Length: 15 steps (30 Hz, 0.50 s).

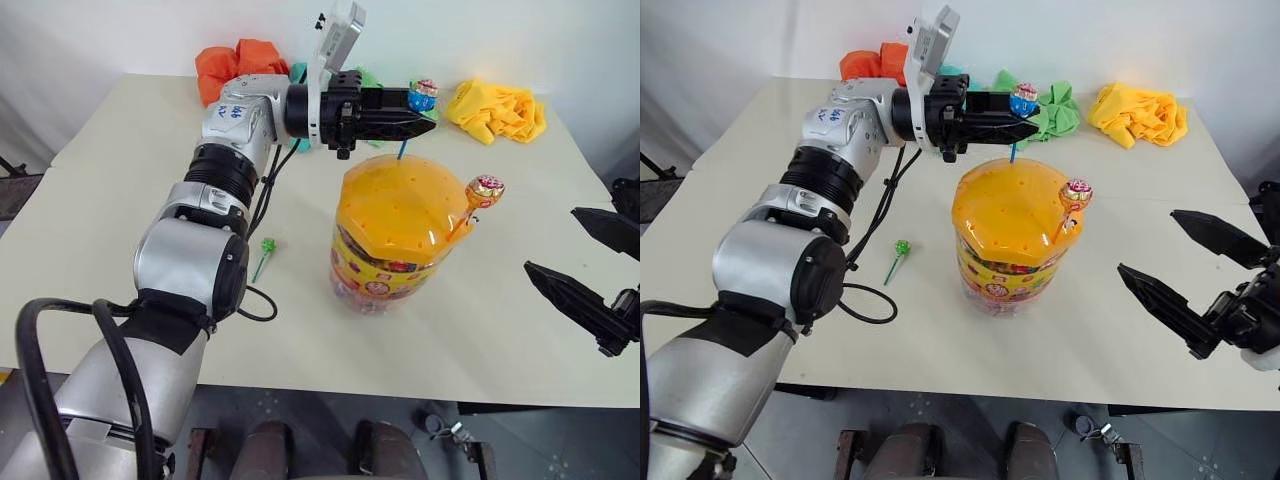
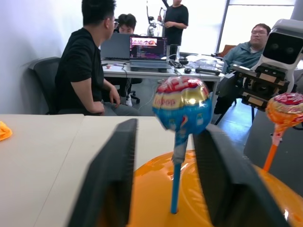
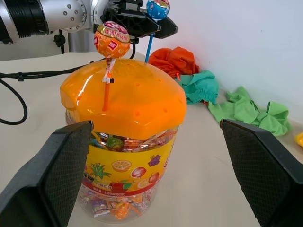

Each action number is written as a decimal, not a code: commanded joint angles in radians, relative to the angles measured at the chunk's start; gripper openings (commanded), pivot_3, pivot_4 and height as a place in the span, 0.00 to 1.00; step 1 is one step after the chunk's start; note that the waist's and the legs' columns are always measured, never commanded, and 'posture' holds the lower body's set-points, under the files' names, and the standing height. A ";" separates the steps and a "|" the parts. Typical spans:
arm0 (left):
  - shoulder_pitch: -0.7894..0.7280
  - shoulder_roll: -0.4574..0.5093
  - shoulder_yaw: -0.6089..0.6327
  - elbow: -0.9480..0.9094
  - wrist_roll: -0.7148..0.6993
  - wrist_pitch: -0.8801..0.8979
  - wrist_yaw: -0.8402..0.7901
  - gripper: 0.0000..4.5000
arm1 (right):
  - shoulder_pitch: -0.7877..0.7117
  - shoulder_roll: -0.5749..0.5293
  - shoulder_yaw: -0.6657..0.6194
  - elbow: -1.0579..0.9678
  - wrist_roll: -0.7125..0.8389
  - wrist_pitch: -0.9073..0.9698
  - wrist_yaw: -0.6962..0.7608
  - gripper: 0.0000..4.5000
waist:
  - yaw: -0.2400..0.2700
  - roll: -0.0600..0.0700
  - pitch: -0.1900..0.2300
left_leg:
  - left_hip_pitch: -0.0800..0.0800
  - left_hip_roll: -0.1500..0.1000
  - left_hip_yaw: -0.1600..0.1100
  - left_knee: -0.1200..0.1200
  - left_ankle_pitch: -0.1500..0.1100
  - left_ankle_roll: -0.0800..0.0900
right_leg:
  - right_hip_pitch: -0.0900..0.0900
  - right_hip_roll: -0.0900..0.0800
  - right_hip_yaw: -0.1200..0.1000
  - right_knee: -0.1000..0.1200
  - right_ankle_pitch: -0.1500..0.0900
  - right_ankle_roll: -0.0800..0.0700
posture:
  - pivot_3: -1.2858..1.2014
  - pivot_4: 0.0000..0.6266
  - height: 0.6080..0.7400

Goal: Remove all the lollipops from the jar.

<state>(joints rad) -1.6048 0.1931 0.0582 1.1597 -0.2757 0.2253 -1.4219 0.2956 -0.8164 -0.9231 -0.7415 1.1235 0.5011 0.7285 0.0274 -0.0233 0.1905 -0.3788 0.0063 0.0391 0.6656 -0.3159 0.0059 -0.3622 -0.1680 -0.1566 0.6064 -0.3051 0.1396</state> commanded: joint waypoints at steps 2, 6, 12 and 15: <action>-0.062 -0.011 0.025 -0.024 -0.008 -0.009 0.006 0.00 | 0.000 0.000 -0.076 -0.021 0.057 -0.023 -0.021 1.00 | 0.001 0.000 0.000 | 0.000 0.000 0.000 0.000 0.000 0.000 | 0.000 0.000 0.000 0.000 0.000 0.000 | 0.52 0.24 1.00; -0.081 -0.013 0.044 -0.022 -0.018 -0.009 0.028 0.00 | -0.004 -0.008 -0.085 -0.026 0.081 -0.022 -0.027 1.00 | 0.001 0.000 0.000 | 0.000 0.000 0.000 0.000 0.000 0.000 | 0.000 0.000 0.000 0.000 0.000 0.000 | 0.52 0.24 1.00; -0.113 -0.001 0.068 -0.021 0.003 -0.060 0.115 0.00 | -0.006 -0.010 -0.088 -0.037 0.105 -0.026 -0.030 1.00 | 0.000 0.000 0.000 | 0.000 0.000 0.000 0.000 0.000 0.000 | 0.000 0.000 0.000 0.000 0.000 0.000 | 0.52 0.24 1.00; -0.124 0.037 0.060 -0.025 0.032 -0.044 0.198 0.00 | 0.014 -0.008 -0.100 -0.044 0.115 -0.018 -0.020 1.00 | 0.000 0.000 0.000 | 0.000 0.000 0.000 0.000 0.000 0.000 | 0.000 0.000 0.000 0.000 0.000 0.000 | 0.52 0.24 1.00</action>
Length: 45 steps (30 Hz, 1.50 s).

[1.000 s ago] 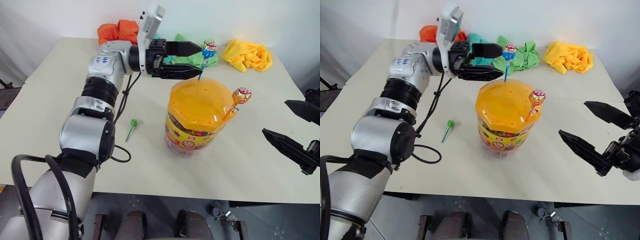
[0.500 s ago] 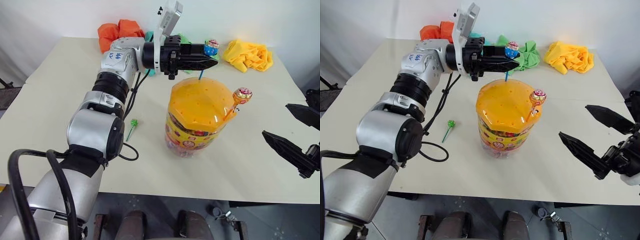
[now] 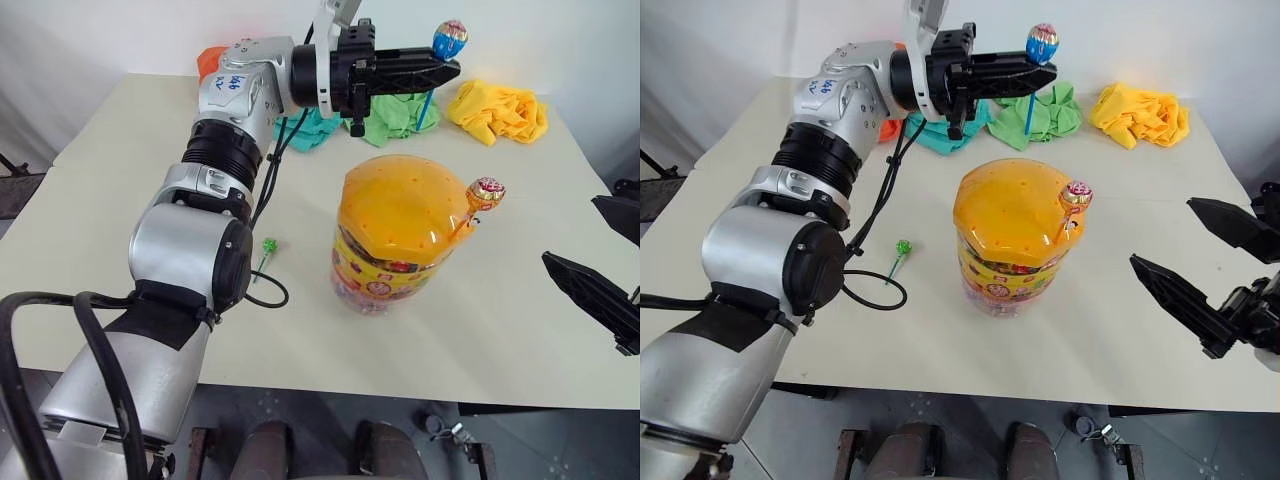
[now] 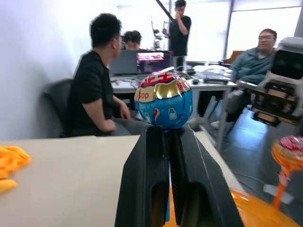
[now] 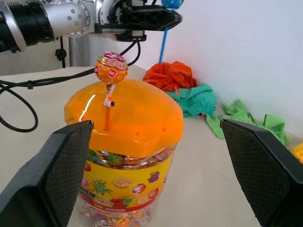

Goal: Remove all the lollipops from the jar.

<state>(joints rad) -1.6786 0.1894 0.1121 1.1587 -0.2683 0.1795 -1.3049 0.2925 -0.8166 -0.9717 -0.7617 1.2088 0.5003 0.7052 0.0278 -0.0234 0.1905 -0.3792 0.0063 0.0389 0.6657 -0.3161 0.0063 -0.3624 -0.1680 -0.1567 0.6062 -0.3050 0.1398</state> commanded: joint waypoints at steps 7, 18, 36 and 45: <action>0.007 0.205 -0.126 -0.035 0.185 0.247 0.188 0.00 | 0.050 -0.029 -0.084 0.018 0.032 -0.002 0.038 1.00 | -0.003 0.000 0.000 | 0.000 0.000 0.001 -0.001 0.000 0.000 | -0.001 0.000 0.001 0.001 0.000 0.000 | 0.52 0.24 1.00; 0.310 0.407 -0.314 -0.380 0.281 0.787 0.164 0.00 | 0.046 -0.065 -0.071 0.087 0.010 0.012 0.097 1.00 | 0.001 0.000 0.000 | -0.011 0.000 0.001 0.004 0.000 0.000 | -0.012 0.000 0.002 0.006 0.000 0.000 | 0.52 0.24 1.00; 0.492 0.520 -0.407 -0.534 0.264 1.009 0.240 0.91 | -0.038 -0.100 -0.015 0.131 -0.025 0.041 0.113 1.00 | 0.000 -0.001 0.000 | -0.009 0.002 0.004 0.008 0.000 0.000 | -0.013 0.001 0.005 0.009 0.000 0.000 | 0.52 0.24 1.00; 0.480 0.624 -0.352 -0.734 0.159 0.895 0.122 1.00 | -0.017 -0.089 -0.059 0.112 -0.020 0.051 0.106 1.00 | -0.001 -0.001 0.000 | -0.010 0.002 0.004 0.009 0.000 0.000 | -0.013 0.001 0.006 0.009 0.000 0.000 | 0.52 0.24 1.00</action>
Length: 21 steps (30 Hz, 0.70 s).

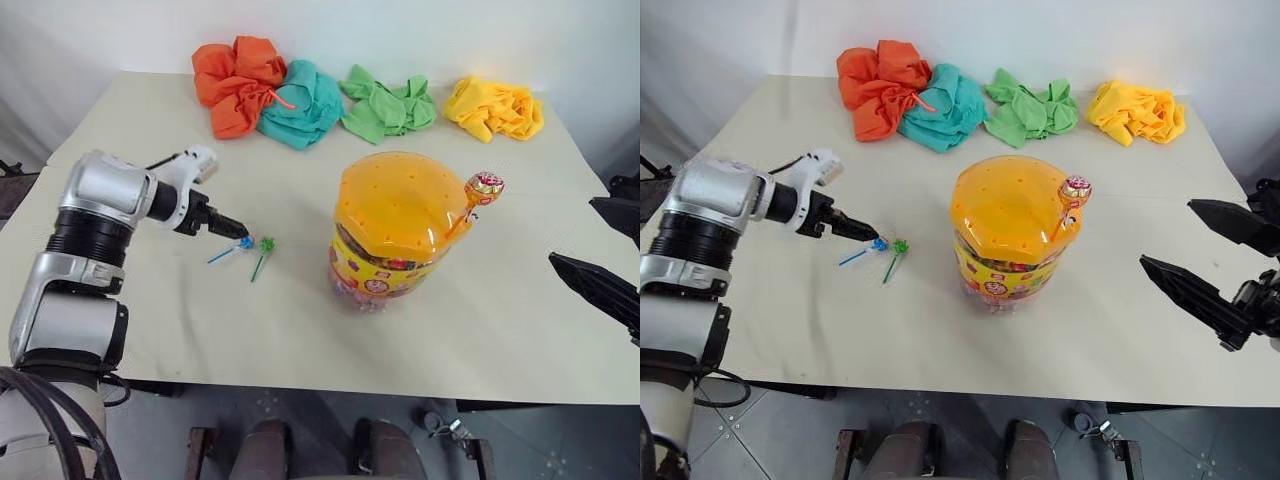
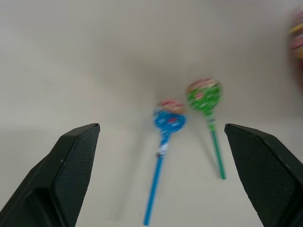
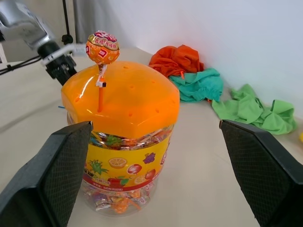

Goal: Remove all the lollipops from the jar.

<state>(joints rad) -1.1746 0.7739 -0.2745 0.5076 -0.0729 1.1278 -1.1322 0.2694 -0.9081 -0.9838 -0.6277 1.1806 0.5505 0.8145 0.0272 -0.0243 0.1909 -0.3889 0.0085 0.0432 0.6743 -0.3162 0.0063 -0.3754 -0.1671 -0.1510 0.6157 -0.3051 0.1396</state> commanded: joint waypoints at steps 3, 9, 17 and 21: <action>-0.001 0.054 0.101 -0.134 -0.089 -0.155 -0.082 1.00 | 0.015 0.005 -0.055 -0.029 0.014 0.000 -0.009 1.00 | 0.001 0.000 0.000 | 0.000 0.000 0.000 0.000 0.000 0.000 | 0.000 0.000 0.000 0.000 0.000 0.000 | 0.52 0.24 1.00; 0.049 -0.022 0.309 -0.221 -0.290 -0.357 -0.160 1.00 | 0.023 -0.015 -0.046 -0.077 0.058 0.039 -0.084 1.00 | 0.001 0.000 0.000 | 0.000 0.001 0.000 0.003 0.000 0.000 | 0.000 0.000 0.000 0.001 0.000 0.000 | 0.52 0.24 1.00; 0.113 -0.126 0.488 -0.186 -0.597 -0.609 -0.472 1.00 | -0.027 -0.097 0.024 -0.193 0.145 0.094 -0.277 1.00 | -0.005 0.000 0.000 | 0.000 0.001 0.000 0.006 -0.001 0.000 | 0.000 0.000 0.001 0.003 0.000 0.000 | 0.52 0.24 1.00; 0.155 -0.083 0.426 -0.172 -0.695 -0.652 -0.482 1.00 | -0.094 -0.135 0.114 -0.207 0.135 0.091 -0.331 1.00 | -0.004 0.000 0.000 | 0.001 0.002 0.000 0.006 -0.001 0.000 | 0.001 0.000 0.002 0.004 0.000 0.000 | 0.52 0.24 1.00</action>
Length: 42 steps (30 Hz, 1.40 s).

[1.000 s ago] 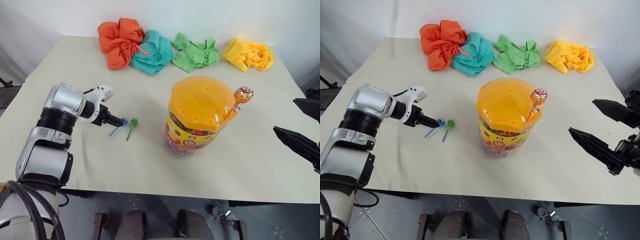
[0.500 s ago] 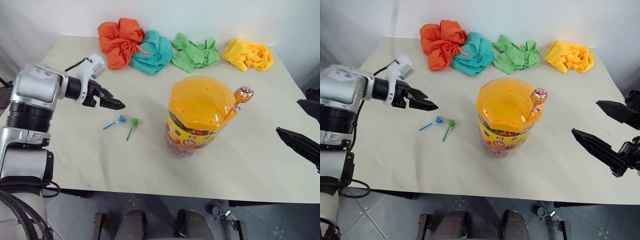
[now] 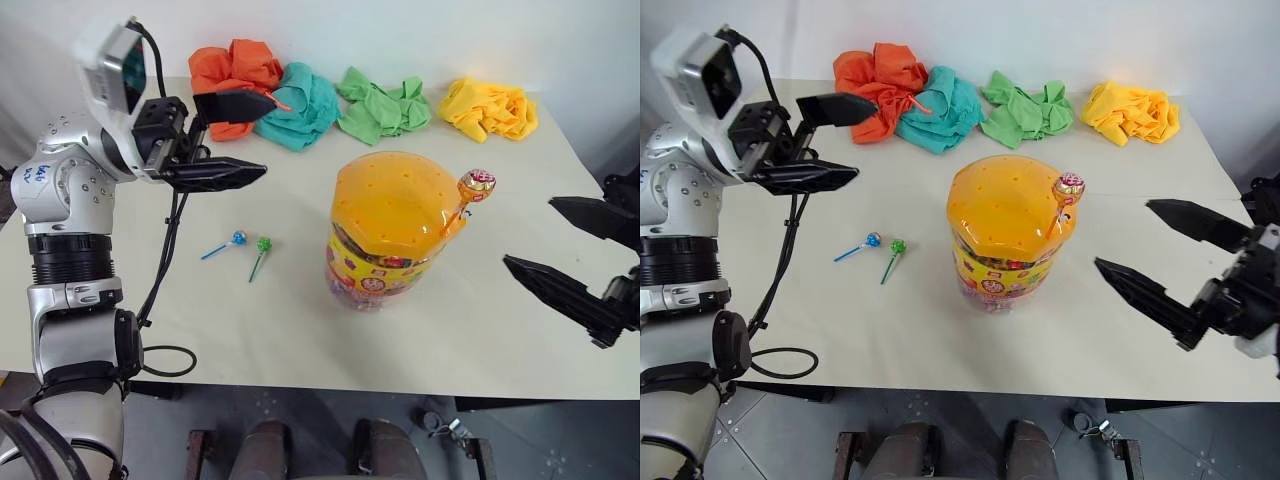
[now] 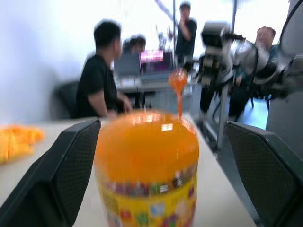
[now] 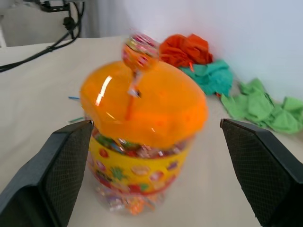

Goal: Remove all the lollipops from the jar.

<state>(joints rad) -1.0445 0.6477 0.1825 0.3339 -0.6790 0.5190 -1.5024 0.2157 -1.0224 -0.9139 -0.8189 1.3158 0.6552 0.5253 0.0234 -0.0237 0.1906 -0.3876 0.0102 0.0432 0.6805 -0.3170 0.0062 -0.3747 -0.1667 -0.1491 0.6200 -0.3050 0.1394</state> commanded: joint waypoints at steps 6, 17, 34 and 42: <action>0.105 0.174 -0.224 0.034 -0.135 -0.178 -0.112 1.00 | -0.250 -0.078 0.268 0.053 -0.053 -0.023 -0.076 1.00 | -0.001 0.000 0.000 | 0.000 0.000 0.000 0.001 -0.001 0.001 | 0.000 0.000 0.002 0.000 0.000 0.000 | 0.52 0.24 1.00; 0.251 0.236 -0.245 0.056 -0.107 -0.321 -0.112 1.00 | -0.419 -0.042 0.446 0.182 -0.148 -0.028 0.075 1.00 | 0.000 0.000 0.000 | -0.002 0.000 0.002 0.002 -0.003 0.002 | -0.001 0.000 0.001 -0.001 0.000 0.000 | 0.52 0.24 1.00; 0.471 0.094 0.013 -0.187 -0.208 -0.215 -0.019 1.00 | -0.516 -0.032 0.448 0.214 -0.124 0.024 0.110 0.18 | -0.001 0.000 0.000 | -0.001 0.001 0.003 0.002 -0.003 0.002 | -0.001 0.000 0.002 -0.001 0.000 0.000 | 0.52 0.24 1.00; 0.421 0.134 0.040 -0.220 -0.220 -0.131 -0.065 1.00 | -0.593 -0.045 0.447 0.223 -0.085 0.064 0.077 0.01 | -0.002 0.000 0.000 | -0.001 0.001 0.003 0.002 -0.003 0.002 | -0.001 0.001 0.002 -0.001 0.000 0.000 | 0.52 0.24 1.00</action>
<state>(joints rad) -0.5978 0.7625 0.1934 0.1573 -0.8741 0.3756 -1.5011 -0.3522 -1.0487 -0.4329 -0.5904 1.2102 0.7214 0.6132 0.0218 -0.0234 0.1908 -0.3887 0.0113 0.0463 0.6823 -0.3203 0.0080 -0.3758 -0.1660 -0.1474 0.6185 -0.3048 0.1395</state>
